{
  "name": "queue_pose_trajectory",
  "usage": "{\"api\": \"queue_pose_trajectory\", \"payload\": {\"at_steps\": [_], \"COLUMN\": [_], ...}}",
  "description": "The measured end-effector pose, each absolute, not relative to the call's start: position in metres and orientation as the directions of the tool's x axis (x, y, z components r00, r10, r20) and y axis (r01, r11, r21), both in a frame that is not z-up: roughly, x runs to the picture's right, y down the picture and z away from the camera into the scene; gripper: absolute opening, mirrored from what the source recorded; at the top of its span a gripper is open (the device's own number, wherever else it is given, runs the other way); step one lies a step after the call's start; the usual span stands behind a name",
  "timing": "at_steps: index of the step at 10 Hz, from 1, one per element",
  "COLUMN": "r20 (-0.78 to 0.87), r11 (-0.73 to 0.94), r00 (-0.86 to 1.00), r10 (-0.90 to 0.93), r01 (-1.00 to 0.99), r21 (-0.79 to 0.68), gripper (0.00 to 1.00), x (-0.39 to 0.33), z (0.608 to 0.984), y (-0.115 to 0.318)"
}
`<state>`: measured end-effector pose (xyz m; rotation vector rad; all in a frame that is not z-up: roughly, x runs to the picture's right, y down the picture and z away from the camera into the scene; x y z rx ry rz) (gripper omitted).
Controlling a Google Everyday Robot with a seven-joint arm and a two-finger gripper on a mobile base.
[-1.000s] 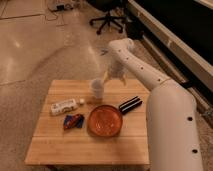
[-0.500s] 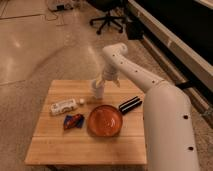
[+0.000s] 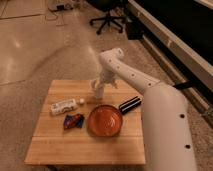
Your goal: Pick up the ceramic cup
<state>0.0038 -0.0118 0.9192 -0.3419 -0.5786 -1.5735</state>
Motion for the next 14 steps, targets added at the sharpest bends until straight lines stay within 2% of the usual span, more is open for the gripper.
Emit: {"api": "queue_pose_trajectory", "payload": {"at_steps": [3,6,12,14], "r20": [0.546,0.609,0.627,0.627], "r11": [-0.024,0.041,0.169,0.17], "r00": [-0.107,-0.107,-0.118,-0.12], "r10": [-0.831,-0.786,-0.77,-0.77], "r01": [0.987,0.974,0.91,0.909], "r21": [0.156,0.224,0.378,0.381], "gripper": [0.31,0.03,0.0,0.0], "x": [0.004,0.0,0.024,0.025], "z": [0.923,0.899,0.835,0.834], "y": [-0.003,0.01,-0.028,-0.029]}}
